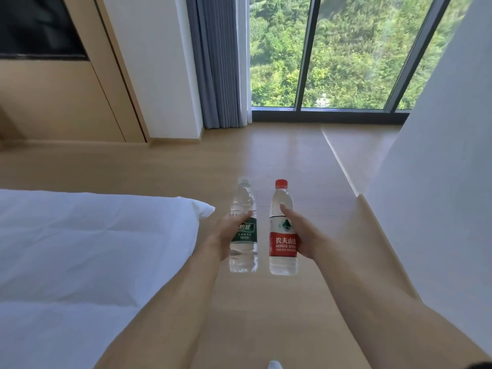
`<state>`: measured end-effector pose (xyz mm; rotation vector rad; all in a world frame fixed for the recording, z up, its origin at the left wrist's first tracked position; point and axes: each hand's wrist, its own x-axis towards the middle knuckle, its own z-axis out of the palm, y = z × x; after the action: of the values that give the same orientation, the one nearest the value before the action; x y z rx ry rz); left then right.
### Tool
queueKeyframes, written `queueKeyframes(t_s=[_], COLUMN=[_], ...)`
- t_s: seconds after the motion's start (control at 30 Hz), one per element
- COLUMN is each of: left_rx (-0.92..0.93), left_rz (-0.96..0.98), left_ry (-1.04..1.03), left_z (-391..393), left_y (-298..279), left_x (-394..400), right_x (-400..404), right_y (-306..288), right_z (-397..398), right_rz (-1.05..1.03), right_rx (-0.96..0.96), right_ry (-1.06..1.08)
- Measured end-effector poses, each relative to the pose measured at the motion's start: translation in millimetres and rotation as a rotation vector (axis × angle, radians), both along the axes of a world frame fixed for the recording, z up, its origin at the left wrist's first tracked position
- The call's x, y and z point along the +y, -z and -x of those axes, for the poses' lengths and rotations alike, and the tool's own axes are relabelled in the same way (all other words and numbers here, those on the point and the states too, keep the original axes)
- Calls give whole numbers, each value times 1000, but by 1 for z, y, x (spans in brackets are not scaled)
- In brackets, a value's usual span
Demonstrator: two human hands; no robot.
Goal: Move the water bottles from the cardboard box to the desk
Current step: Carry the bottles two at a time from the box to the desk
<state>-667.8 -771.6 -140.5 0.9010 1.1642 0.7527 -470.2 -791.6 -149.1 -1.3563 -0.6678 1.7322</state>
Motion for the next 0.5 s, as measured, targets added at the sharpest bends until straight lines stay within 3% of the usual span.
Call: queueKeyframes(t_s=[0.5], left_rx=[-116], left_rz=[68], left_ry=[-72], left_z=[-66], left_y=[-9], left_x=[155], right_x=[170], right_y=[-4], right_z=[-79], right_rz=[-30], right_rx=[46], right_ry=[-115])
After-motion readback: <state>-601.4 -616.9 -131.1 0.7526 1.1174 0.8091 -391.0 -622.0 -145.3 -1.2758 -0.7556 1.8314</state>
